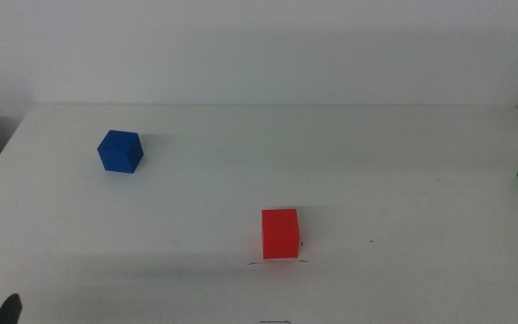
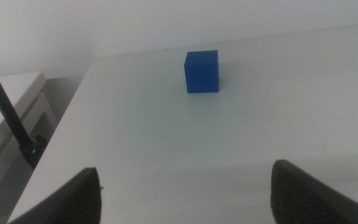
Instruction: Stack red cubes first, then green, then blue cubes in a specific spot.
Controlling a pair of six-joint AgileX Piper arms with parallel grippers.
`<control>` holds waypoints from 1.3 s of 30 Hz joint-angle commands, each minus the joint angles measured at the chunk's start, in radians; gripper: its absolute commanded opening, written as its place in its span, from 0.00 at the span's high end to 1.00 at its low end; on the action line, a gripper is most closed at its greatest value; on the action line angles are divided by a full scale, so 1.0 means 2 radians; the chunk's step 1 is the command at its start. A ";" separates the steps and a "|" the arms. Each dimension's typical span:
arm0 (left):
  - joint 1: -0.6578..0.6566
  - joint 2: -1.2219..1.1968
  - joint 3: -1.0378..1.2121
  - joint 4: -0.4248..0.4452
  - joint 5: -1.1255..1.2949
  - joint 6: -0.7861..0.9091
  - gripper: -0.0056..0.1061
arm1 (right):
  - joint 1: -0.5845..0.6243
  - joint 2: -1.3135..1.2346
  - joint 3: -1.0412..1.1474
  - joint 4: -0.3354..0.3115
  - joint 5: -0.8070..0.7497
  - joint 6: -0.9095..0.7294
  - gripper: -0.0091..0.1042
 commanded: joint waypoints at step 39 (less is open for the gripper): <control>-0.003 -0.013 -0.001 -0.004 -0.040 -0.001 0.11 | 0.013 0.078 -0.039 0.008 -0.058 -0.050 0.24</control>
